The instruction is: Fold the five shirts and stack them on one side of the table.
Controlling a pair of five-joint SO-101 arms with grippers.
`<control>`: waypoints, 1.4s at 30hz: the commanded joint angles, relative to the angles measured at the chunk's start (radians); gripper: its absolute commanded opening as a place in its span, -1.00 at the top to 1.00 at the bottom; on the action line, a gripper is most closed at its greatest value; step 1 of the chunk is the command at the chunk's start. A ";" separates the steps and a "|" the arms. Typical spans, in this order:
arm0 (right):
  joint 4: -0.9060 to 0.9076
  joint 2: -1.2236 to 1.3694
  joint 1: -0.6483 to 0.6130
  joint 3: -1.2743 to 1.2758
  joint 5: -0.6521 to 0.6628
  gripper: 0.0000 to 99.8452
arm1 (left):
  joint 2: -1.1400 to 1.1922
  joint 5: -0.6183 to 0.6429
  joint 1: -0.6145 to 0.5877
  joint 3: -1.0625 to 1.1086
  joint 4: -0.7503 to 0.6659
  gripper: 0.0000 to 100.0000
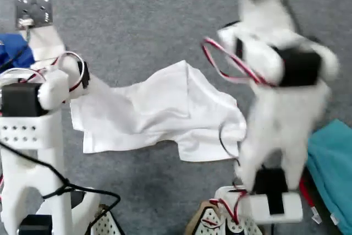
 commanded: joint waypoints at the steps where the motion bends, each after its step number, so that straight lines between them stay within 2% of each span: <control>1: -0.011 0.102 -0.048 0.035 0.002 0.99 | -0.019 0.000 -0.002 0.157 -0.110 0.96; 5: 0.077 0.234 -0.088 0.047 -0.025 0.98 | -0.019 -0.002 -0.002 0.292 -0.201 0.96; 10: 0.074 0.317 -0.096 0.209 -0.074 0.81 | -0.019 -0.032 -0.002 0.385 -0.256 0.96; 16: -0.020 0.306 -0.102 0.449 -0.040 0.81 | -0.019 -0.057 -0.040 0.443 -0.299 0.96; 25: -0.189 0.245 -0.200 0.720 0.078 0.80 | -0.019 -0.084 -0.078 0.503 -0.304 0.96; 30: -0.288 0.202 -0.232 0.822 0.222 0.80 | -0.019 -0.084 -0.078 0.503 -0.304 0.96; 42: -0.480 0.196 -0.199 0.923 0.617 0.80 | -0.019 -0.084 -0.078 0.503 -0.296 0.96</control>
